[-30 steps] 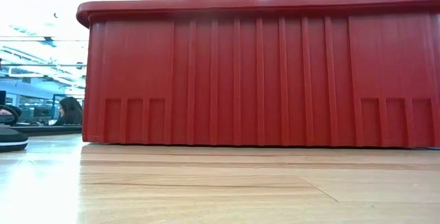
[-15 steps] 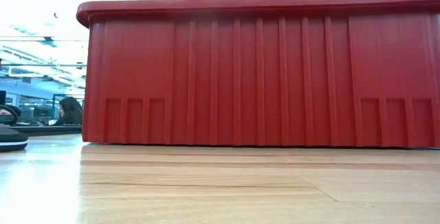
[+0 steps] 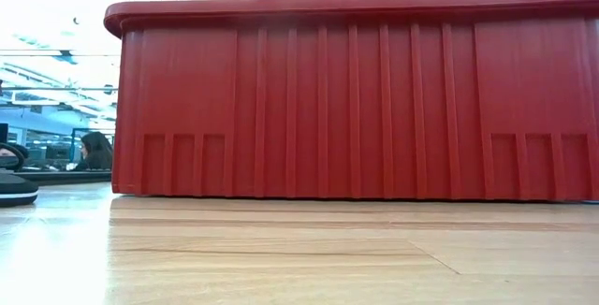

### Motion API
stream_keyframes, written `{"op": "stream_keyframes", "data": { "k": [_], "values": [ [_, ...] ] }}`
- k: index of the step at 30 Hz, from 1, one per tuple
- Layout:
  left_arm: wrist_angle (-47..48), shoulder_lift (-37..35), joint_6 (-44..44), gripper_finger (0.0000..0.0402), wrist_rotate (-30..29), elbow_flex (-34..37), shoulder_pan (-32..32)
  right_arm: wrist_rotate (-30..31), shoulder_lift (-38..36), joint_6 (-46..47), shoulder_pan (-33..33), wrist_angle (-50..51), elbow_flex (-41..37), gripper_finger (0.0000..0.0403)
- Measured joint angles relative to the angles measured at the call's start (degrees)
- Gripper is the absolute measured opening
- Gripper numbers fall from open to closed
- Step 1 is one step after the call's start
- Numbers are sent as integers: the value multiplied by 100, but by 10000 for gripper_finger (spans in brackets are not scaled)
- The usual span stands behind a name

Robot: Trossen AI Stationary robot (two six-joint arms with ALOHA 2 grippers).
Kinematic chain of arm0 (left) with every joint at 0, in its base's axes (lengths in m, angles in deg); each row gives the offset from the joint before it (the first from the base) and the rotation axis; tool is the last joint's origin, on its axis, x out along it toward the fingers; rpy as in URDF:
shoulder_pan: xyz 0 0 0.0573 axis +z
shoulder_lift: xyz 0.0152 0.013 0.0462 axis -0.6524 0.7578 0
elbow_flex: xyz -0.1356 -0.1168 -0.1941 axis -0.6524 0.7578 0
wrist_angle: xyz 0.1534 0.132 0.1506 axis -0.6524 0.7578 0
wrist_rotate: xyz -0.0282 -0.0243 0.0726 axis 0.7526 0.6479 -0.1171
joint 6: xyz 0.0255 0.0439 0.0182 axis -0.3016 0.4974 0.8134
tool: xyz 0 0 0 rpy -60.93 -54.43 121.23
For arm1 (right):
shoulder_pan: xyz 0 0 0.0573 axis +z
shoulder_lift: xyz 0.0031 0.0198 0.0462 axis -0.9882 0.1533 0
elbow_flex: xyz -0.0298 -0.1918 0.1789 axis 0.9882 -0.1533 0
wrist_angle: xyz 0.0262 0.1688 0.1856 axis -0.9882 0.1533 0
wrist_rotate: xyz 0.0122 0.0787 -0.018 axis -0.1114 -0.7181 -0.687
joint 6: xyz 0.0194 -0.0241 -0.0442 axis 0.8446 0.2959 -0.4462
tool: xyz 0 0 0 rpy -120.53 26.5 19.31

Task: Pick and place slides into bin
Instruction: Put the black slipper into the red organizer bin

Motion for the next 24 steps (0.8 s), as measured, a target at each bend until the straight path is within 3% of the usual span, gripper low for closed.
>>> {"op": "stream_keyframes", "data": {
  "k": [8, 13, 19, 22, 24],
  "values": [
    [-25, 2, 18, 191, -160, 0, 144, 1255, -278, 828, 206, 73, 541, 242],
    [-200, -25, -72, 191, -418, 2, 320, 1321, -848, 2364, 273, -584, 960, 215],
    [-711, -387, -414, 171, -258, 9, 453, 771, -1777, 4264, 521, -1599, 755, 110],
    [-1165, -653, -792, 129, 153, 4, 515, 693, -2110, 4660, 886, -1940, 444, 32],
    [-1319, -819, -1211, 91, 389, 4, 585, 706, -2283, 4814, 1259, -2160, 195, 10]
  ]
}}
